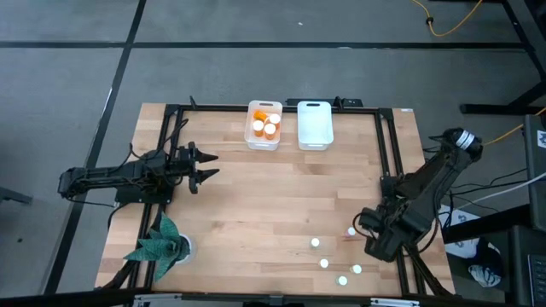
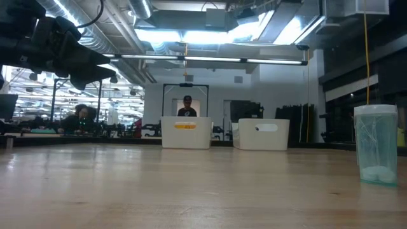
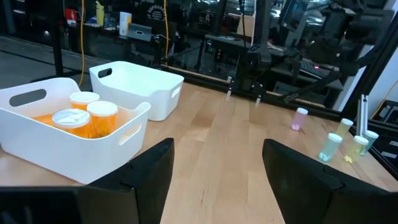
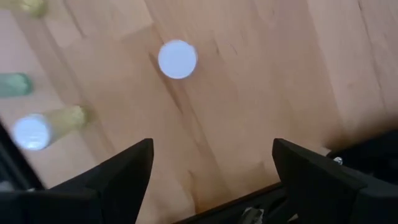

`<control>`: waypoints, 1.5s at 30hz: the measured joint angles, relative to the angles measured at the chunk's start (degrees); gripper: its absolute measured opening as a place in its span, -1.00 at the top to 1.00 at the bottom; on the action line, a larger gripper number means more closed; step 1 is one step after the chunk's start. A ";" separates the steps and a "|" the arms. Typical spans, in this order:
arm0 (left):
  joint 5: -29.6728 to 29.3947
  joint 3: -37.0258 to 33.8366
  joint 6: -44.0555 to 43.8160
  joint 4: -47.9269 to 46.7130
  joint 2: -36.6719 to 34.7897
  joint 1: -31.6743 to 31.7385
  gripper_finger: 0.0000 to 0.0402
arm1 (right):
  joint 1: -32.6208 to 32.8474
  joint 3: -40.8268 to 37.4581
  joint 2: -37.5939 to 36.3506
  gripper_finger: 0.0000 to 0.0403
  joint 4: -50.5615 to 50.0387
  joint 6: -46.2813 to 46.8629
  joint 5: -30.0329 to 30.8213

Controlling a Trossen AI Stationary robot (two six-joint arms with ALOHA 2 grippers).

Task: Pick and place medicine bottles into bin by pill shape (circle, oval)
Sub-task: Put the pink tablet bottle into the right white bin

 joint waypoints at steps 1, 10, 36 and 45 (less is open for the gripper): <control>0.00 0.00 0.01 0.00 0.00 0.00 -0.18 | 0.14 0.00 0.76 -0.64 0.01 -0.09 0.00; 0.00 0.00 0.01 0.00 0.00 0.00 -0.18 | 0.30 0.00 6.04 -0.64 0.15 -0.31 -0.03; -0.02 0.00 0.02 0.09 0.00 0.00 -0.18 | -8.62 -4.20 8.78 -0.64 10.98 -15.73 -3.85; -0.02 0.00 0.02 0.11 0.00 -0.01 -0.18 | -9.50 -5.60 8.76 -0.64 12.85 -18.85 -0.46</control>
